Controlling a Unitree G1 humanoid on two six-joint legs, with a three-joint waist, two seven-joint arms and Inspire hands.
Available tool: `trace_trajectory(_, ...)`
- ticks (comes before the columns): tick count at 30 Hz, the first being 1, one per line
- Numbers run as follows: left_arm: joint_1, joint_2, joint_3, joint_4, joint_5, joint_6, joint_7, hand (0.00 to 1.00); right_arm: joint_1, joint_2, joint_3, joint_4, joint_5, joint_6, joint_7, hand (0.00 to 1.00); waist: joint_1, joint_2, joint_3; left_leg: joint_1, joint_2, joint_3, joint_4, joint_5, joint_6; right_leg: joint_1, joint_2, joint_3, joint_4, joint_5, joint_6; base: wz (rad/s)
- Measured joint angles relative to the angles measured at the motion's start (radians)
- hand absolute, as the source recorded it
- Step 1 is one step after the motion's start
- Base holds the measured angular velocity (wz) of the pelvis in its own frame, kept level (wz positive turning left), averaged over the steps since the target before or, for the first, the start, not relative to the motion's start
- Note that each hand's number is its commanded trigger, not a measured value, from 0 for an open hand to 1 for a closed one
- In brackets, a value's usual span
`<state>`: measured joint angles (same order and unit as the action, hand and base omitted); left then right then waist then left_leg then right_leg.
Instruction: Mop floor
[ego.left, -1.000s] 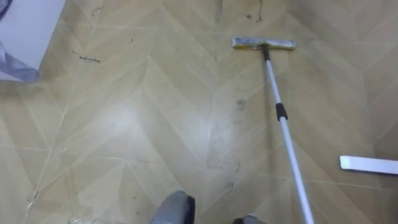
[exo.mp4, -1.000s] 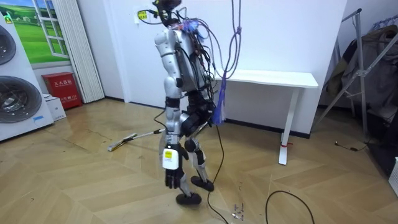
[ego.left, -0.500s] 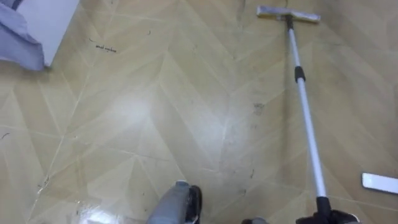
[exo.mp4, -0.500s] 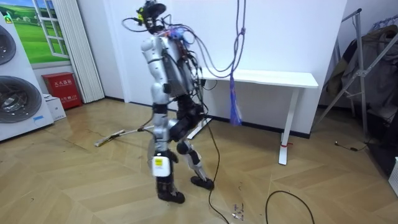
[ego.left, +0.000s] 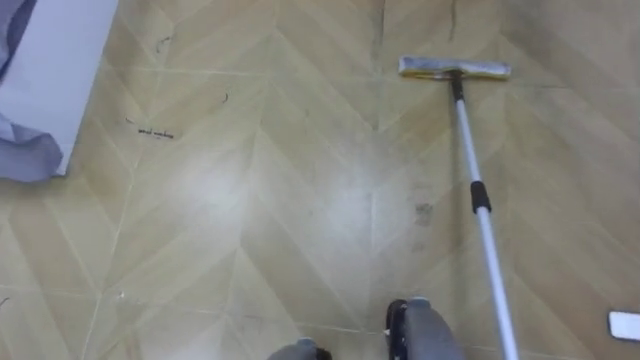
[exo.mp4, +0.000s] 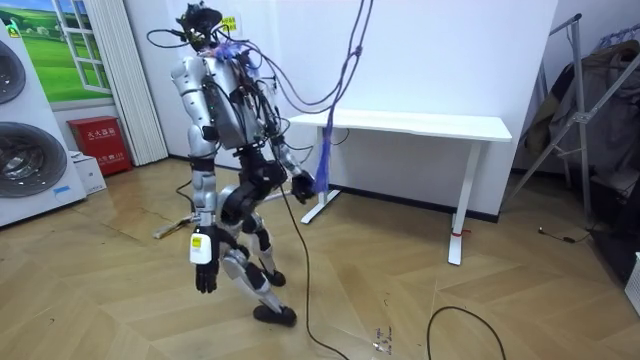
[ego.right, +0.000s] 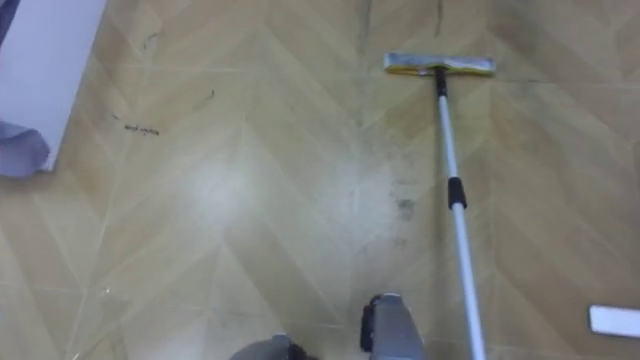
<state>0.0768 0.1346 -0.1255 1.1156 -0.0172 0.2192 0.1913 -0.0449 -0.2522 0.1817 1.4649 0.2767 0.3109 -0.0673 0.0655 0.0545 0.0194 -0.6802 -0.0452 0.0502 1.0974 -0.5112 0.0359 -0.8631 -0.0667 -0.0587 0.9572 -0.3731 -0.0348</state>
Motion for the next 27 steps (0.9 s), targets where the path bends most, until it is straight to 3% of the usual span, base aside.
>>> trace_trajectory(1, 0.003, 0.003, 0.0, 0.0, -0.026, 0.001, 0.019, 0.0, -0.074, -0.019, -0.009, 0.018, -0.029, 0.011, -0.004, 1.0, 0.016, -0.027, 0.0084, -0.053, 0.019, 0.006, 0.137, 0.084, -0.024, 0.008, 0.008, 0.004, 0.043, -0.035, -0.02, -0.2)
trace_trajectory(2, 0.007, 0.005, -0.007, -0.007, -0.042, 0.001, 0.031, 0.0, -0.153, -0.048, -0.007, 0.019, -0.058, 0.017, -0.007, 1.0, 0.031, -0.038, 0.0068, -0.111, 0.034, 0.006, 0.26, 0.19, -0.037, 0.013, 0.02, 0.008, 0.076, -0.07, -0.031, -0.23)
trace_trajectory(3, 0.009, 0.007, -0.014, -0.017, -0.053, 0.0, 0.035, 0.0, -0.197, -0.064, -0.005, 0.017, -0.066, 0.015, -0.006, 1.0, 0.039, -0.048, 0.0095, -0.142, 0.037, 0.007, 0.305, 0.242, -0.043, 0.015, 0.022, 0.011, 0.09, -0.086, -0.036, -0.13)
trace_trajectory(4, 0.009, 0.017, -0.018, -0.041, -0.068, -0.005, 0.036, 0.0, -0.28, -0.095, 0.002, 0.013, -0.068, -0.002, -0.006, 1.0, 0.058, -0.068, 0.0142, -0.203, 0.042, 0.009, 0.352, 0.26, -0.042, 0.016, 0.026, 0.017, 0.112, -0.115, -0.042, -0.12)
trace_trajectory(5, 0.009, 0.03, -0.017, -0.064, -0.067, -0.008, 0.036, 0.0, -0.344, -0.113, 0.023, 0.005, -0.067, -0.02, -0.007, 1.0, 0.082, -0.093, 0.025, -0.264, 0.062, 0.016, 0.336, 0.246, -0.024, 0.021, 0.035, 0.023, 0.12, -0.131, -0.046, -0.13)
trace_trajectory(6, 0.016, 0.046, -0.017, -0.081, -0.068, -0.009, 0.035, 0.0, -0.401, -0.124, 0.038, -0.015, -0.064, -0.044, -0.008, 1.0, 0.1, -0.108, 0.0338, -0.305, 0.07, 0.02, 0.244, 0.216, -0.025, 0.047, 0.036, 0.024, 0.115, -0.146, -0.041, -0.08)
trace_trajectory(7, 0.02, 0.05, -0.017, -0.089, -0.068, -0.009, 0.035, 0.0, -0.419, -0.128, 0.045, -0.028, -0.058, -0.055, -0.007, 1.0, 0.105, -0.115, 0.0371, -0.315, 0.07, 0.018, 0.166, 0.209, -0.03, 0.065, 0.036, 0.023, 0.108, -0.157, -0.038, 0.11)
trace_trajectory(8, 0.03, 0.051, -0.017, -0.094, -0.065, -0.005, 0.031, 0.0, -0.446, -0.137, 0.045, -0.032, -0.043, -0.067, -0.003, 1.0, 0.115, -0.117, 0.0352, -0.319, 0.067, 0.014, -0.016, 0.212, -0.036, 0.111, 0.036, 0.016, 0.082, -0.178, -0.028, 0.19)
trace_trajectory(9, 0.031, 0.05, -0.017, -0.095, -0.063, -0.004, 0.026, 0.0, -0.451, -0.138, 0.045, -0.035, -0.038, -0.067, -0.004, 1.0, 0.119, -0.115, 0.0337, -0.313, 0.068, 0.014, -0.109, 0.22, -0.039, 0.14, 0.035, 0.01, 0.064, -0.188, -0.023, 0.19)
trace_trajectory(10, 0.037, 0.052, -0.015, -0.088, -0.06, -0.004, 0.008, 0.0, -0.441, -0.136, 0.045, -0.043, -0.027, -0.066, -0.003, 1.0, 0.128, -0.116, 0.0331, -0.301, 0.068, 0.017, -0.217, 0.281, -0.01, 0.202, 0.029, 0.003, 0.026, -0.207, -0.011, 0.26)
trace_trajectory(11, 0.04, 0.052, -0.016, -0.073, -0.061, -0.003, -0.013, 0.0, -0.413, -0.135, 0.04, -0.048, -0.004, -0.059, 0.008, 1.0, 0.124, -0.109, 0.023, -0.272, 0.062, 0.031, -0.226, 0.282, 0.026, 0.264, 0.021, 0.005, -0.005, -0.224, 0.009, 0.43)
trace_trajectory(12, 0.039, 0.052, -0.015, -0.071, -0.06, -0.001, -0.023, 0.0, -0.389, -0.139, 0.039, -0.048, 0.012, -0.061, 0.015, 1.0, 0.116, -0.105, 0.0213, -0.254, 0.05, 0.036, -0.223, 0.27, 0.048, 0.288, 0.011, 0.004, -0.009, -0.228, 0.017, 0.78)
trace_trajectory(13, 0.024, 0.052, -0.015, -0.072, -0.057, -0.002, -0.03, 0.0, -0.329, -0.142, 0.033, -0.046, 0.047, -0.062, 0.022, 1.0, 0.109, -0.102, 0.0192, -0.217, 0.023, 0.055, -0.218, 0.238, 0.083, 0.312, -0.016, 0.008, 0.018, -0.217, 0.039, 0.84)
trace_trajectory(14, 0.01, 0.05, -0.015, -0.075, -0.056, -0.004, -0.03, 0.0, -0.264, -0.142, 0.034, -0.033, 0.07, -0.068, 0.027, 1.0, 0.109, -0.095, 0.0143, -0.179, 0.01, 0.087, -0.212, 0.197, 0.108, 0.316, -0.039, 0.02, 0.087, -0.177, 0.076, 0.71)
trace_trajectory(15, 0.005, 0.048, -0.015, -0.08, -0.056, -0.007, -0.03, 0.0, -0.236, -0.142, 0.034, -0.021, 0.082, -0.075, 0.027, 1.0, 0.108, -0.083, 0.0079, -0.164, 0.006, 0.095, -0.21, 0.178, 0.115, 0.313, -0.044, 0.027, 0.117, -0.146, 0.08, 0.42)
trace_trajectory(16, -0.008, 0.039, -0.015, -0.084, -0.06, -0.012, -0.025, 0.0, -0.172, -0.145, 0.035, -0.005, 0.096, -0.082, 0.02, 1.0, 0.105, -0.056, -0.0027, -0.13, -0.014, 0.094, -0.215, 0.151, 0.128, 0.297, -0.047, 0.035, 0.183, -0.065, 0.085, 0.2)
trace_trajectory(17, -0.015, 0.03, -0.014, -0.084, -0.061, -0.022, -0.014, 0.0, -0.112, -0.143, 0.035, -0.002, 0.103, -0.083, 0.0, 1.0, 0.096, -0.024, -0.0119, -0.102, -0.028, 0.079, -0.225, 0.131, 0.134, 0.263, -0.044, 0.044, 0.248, -0.03, 0.083, 0.13)
trace_trajectory(18, -0.02, 0.027, -0.013, -0.083, -0.059, -0.027, -0.006, 0.0, -0.083, -0.139, 0.035, -0.002, 0.109, -0.085, -0.01, 1.0, 0.088, -0.011, -0.0145, -0.092, -0.038, 0.069, -0.233, 0.126, 0.135, 0.232, -0.041, 0.048, 0.276, -0.03, 0.082, 0.11)
trace_trajectory(19, -0.028, 0.025, -0.013, -0.083, -0.061, -0.035, 0.003, 0.0, -0.031, -0.121, 0.032, -0.002, 0.117, -0.091, -0.029, 1.0, 0.063, 0.016, -0.0159, -0.069, -0.061, 0.03, -0.257, 0.125, 0.134, 0.166, -0.03, 0.059, 0.3, -0.032, 0.079, 0.15)
trace_trajectory(20, -0.028, 0.026, -0.011, -0.083, -0.061, -0.04, 0.007, 0.0, 0.017, -0.091, 0.028, -0.002, 0.136, -0.093, -0.045, 1.0, 0.038, 0.028, -0.0186, -0.036, -0.073, 0.02, -0.297, 0.125, 0.134, 0.106, -0.029, 0.054, 0.275, -0.032, 0.078, 0.14)
trace_trajectory(21, -0.028, 0.025, -0.013, -0.082, -0.062, -0.04, 0.011, 0.0, 0.042, -0.075, 0.028, -0.003, 0.147, -0.093, -0.047, 1.0, 0.026, 0.029, -0.0186, -0.018, -0.076, 0.019, -0.316, 0.125, 0.134, 0.08, -0.028, 0.055, 0.249, -0.032, 0.078, 0.05)
trace_trajectory(23, -0.018, 0.017, -0.013, -0.064, -0.069, -0.037, 0.015, 0.0, 0.113, -0.017, 0.019, -0.005, 0.15, -0.081, -0.042, 1.0, 0.001, 0.029, -0.0177, 0.056, -0.076, 0.019, -0.378, 0.122, 0.128, 0.02, -0.031, 0.047, 0.028, -0.013, 0.058, -0.15)
trace_trajectory(24, -0.01, 0.013, -0.012, -0.063, -0.07, -0.037, 0.015, 0.0, 0.123, -0.008, 0.015, -0.006, 0.148, -0.072, -0.039, 1.0, -0.004, 0.028, -0.018, 0.074, -0.075, 0.019, -0.389, 0.117, 0.118, 0.012, -0.031, 0.043, -0.039, 0.005, 0.053, -0.37)
trace_trajectory(25, 0.003, 0.005, -0.008, -0.062, -0.068, -0.033, 0.015, 0.0, 0.125, 0.004, 0.003, -0.01, 0.128, -0.053, -0.034, 1.0, -0.009, 0.022, -0.0153, 0.107, -0.074, 0.019, -0.402, 0.098, 0.103, 0.012, -0.032, 0.024, -0.167, 0.058, 0.029, -0.41)
trace_trajectory(26, 0.014, -0.006, 0.006, -0.061, -0.068, -0.02, 0.015, 0.0, 0.129, 0.006, -0.01, -0.015, 0.103, -0.032, -0.026, 1.0, -0.008, 0.02, -0.0134, 0.136, -0.065, 0.016, -0.398, 0.062, 0.092, 0.014, -0.032, -0.001, -0.207, 0.121, 0.01, -0.37)
trace_trajectory(27, 0.016, -0.009, 0.007, -0.054, -0.069, -0.016, 0.015, 0.0, 0.127, 0.006, -0.015, -0.018, 0.095, -0.021, -0.024, 1.0, -0.007, 0.015, -0.0114, 0.144, -0.059, 0.014, -0.384, 0.047, 0.085, 0.024, -0.03, -0.012, -0.202, 0.133, 0.003, -0.32)
